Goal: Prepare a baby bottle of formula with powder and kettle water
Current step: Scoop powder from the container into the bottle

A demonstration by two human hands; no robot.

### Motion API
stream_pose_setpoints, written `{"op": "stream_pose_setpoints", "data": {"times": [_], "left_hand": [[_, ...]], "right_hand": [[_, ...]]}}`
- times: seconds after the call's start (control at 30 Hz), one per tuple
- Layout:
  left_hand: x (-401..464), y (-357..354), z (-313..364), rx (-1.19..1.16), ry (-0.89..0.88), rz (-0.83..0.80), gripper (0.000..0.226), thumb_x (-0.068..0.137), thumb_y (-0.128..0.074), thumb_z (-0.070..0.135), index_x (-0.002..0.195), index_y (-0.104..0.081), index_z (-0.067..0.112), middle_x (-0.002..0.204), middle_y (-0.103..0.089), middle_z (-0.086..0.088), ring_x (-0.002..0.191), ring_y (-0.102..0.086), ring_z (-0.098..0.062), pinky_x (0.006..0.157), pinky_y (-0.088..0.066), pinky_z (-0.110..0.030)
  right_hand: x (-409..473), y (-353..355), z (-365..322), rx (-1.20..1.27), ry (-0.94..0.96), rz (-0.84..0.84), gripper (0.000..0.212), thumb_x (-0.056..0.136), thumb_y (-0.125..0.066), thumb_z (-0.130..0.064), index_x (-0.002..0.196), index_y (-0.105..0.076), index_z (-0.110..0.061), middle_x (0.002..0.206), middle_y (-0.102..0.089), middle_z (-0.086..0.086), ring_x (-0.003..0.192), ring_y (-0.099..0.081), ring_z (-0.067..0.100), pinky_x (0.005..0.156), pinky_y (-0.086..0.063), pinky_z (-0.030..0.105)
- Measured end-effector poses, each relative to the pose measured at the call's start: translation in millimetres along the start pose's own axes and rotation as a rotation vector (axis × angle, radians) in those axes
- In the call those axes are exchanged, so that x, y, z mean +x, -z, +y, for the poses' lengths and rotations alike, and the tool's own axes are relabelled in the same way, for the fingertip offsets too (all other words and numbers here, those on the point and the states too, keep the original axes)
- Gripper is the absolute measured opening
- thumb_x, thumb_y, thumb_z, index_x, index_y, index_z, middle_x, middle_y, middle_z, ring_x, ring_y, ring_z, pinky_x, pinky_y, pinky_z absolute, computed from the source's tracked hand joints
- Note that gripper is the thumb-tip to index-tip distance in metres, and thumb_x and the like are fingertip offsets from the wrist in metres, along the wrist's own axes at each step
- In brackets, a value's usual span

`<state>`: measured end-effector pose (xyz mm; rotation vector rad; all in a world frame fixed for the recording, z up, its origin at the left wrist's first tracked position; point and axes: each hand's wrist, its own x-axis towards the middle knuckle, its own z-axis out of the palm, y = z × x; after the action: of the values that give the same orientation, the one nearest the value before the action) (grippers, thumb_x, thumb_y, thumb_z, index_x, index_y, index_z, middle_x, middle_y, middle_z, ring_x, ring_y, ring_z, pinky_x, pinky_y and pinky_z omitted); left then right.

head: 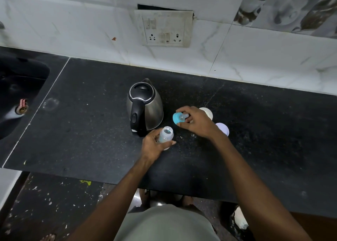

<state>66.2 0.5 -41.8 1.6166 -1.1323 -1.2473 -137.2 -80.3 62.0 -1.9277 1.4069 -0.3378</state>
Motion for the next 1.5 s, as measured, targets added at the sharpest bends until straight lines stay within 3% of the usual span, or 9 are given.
{"op": "stream_pose_setpoints", "data": {"times": [0.07, 0.17, 0.47, 0.6, 0.8, 1.0, 1.13, 1.33, 1.5], "left_hand": [[2.0, -3.2, 3.4, 0.024, -0.026, -0.015, 0.061, 0.065, -0.1, 0.023, 0.121, -0.075, 0.017, 0.117, -0.076, 0.004, 0.107, -0.073, -0.011, 0.094, -0.059, -0.027], [2.9, -6.6, 9.6, 0.038, -0.051, -0.033, 0.062, 0.067, -0.099, 0.022, 0.124, -0.074, 0.018, 0.116, -0.075, 0.008, 0.106, -0.072, -0.006, 0.092, -0.058, -0.023], [2.8, -9.1, 12.8, 0.097, -0.045, -0.051, 0.066, 0.069, -0.098, 0.027, 0.129, -0.07, 0.022, 0.124, -0.072, 0.006, 0.112, -0.07, -0.009, 0.097, -0.057, -0.027], [1.7, -10.4, 12.1, 0.124, -0.019, -0.022, 0.052, 0.069, -0.096, 0.021, 0.113, -0.069, 0.026, 0.108, -0.076, 0.005, 0.102, -0.072, -0.015, 0.09, -0.06, -0.033], [-3.8, -14.5, 4.0, 0.188, 0.025, -0.021, 0.05, 0.068, -0.095, 0.016, 0.103, -0.062, 0.022, 0.098, -0.075, 0.003, 0.094, -0.072, -0.018, 0.084, -0.06, -0.035], [-5.9, -16.6, 5.3, 0.214, 0.025, -0.105, 0.068, 0.065, -0.097, 0.021, 0.122, -0.06, 0.024, 0.11, -0.074, 0.003, 0.103, -0.071, -0.018, 0.095, -0.059, -0.047], [-15.6, -9.4, 20.3, 0.18, 0.024, -0.113, 0.098, 0.065, -0.1, 0.033, 0.147, -0.048, 0.02, 0.135, -0.065, 0.004, 0.122, -0.062, -0.012, 0.106, -0.052, -0.033], [-39.1, 0.5, 38.7, 0.085, 0.002, 0.044, 0.084, 0.068, -0.087, 0.066, 0.135, -0.062, 0.023, 0.13, -0.068, 0.01, 0.12, -0.065, -0.004, 0.104, -0.054, -0.026], [-42.6, 12.9, 60.9, 0.053, -0.091, 0.143, 0.051, 0.086, -0.082, 0.051, 0.123, -0.07, 0.017, 0.117, -0.073, 0.006, 0.108, -0.07, -0.005, 0.095, -0.059, -0.026]], "right_hand": [[-3.6, 17.2, -8.2, -0.04, 0.035, -0.064, 0.049, 0.088, -0.081, -0.023, 0.133, -0.062, -0.027, 0.124, -0.059, 0.004, 0.095, -0.068, 0.014, 0.084, -0.054, 0.018], [-6.2, 30.6, -19.3, -0.114, 0.045, -0.159, 0.049, 0.087, -0.081, -0.019, 0.132, -0.063, -0.026, 0.125, -0.058, 0.005, 0.105, -0.064, 0.019, 0.093, -0.053, 0.031], [-3.4, 28.5, -19.8, -0.184, 0.008, -0.169, 0.05, 0.087, -0.08, -0.014, 0.134, -0.062, -0.021, 0.13, -0.059, 0.007, 0.115, -0.059, 0.022, 0.1, -0.051, 0.039], [2.9, 10.1, -3.7, -0.228, -0.058, -0.11, 0.054, 0.084, -0.082, -0.018, 0.132, -0.059, -0.019, 0.128, -0.06, 0.007, 0.113, -0.062, 0.025, 0.09, -0.05, 0.034], [17.4, -25.9, 5.1, -0.373, -0.115, -0.133, 0.053, 0.089, -0.077, -0.024, 0.137, -0.058, -0.014, 0.125, -0.061, 0.015, 0.112, -0.064, 0.032, 0.092, -0.053, 0.041], [25.2, -59.3, 12.8, -0.422, -0.158, -0.15, 0.045, 0.091, -0.071, -0.026, 0.13, -0.058, -0.008, 0.118, -0.069, 0.017, 0.104, -0.069, 0.034, 0.085, -0.056, 0.041], [27.6, -71.0, 22.4, -0.43, -0.183, -0.141, 0.055, 0.093, -0.071, -0.024, 0.141, -0.05, -0.007, 0.124, -0.067, 0.018, 0.111, -0.067, 0.035, 0.092, -0.056, 0.043], [29.0, -77.2, 26.3, -0.493, -0.184, -0.148, 0.071, 0.097, -0.066, -0.02, 0.157, -0.03, -0.004, 0.132, -0.062, 0.023, 0.117, -0.063, 0.037, 0.096, -0.053, 0.045], [28.5, -60.2, 10.2, -0.524, -0.203, -0.102, 0.059, 0.098, -0.063, -0.011, 0.151, -0.04, -0.006, 0.135, -0.06, 0.022, 0.117, -0.064, 0.036, 0.093, -0.052, 0.041]]}}
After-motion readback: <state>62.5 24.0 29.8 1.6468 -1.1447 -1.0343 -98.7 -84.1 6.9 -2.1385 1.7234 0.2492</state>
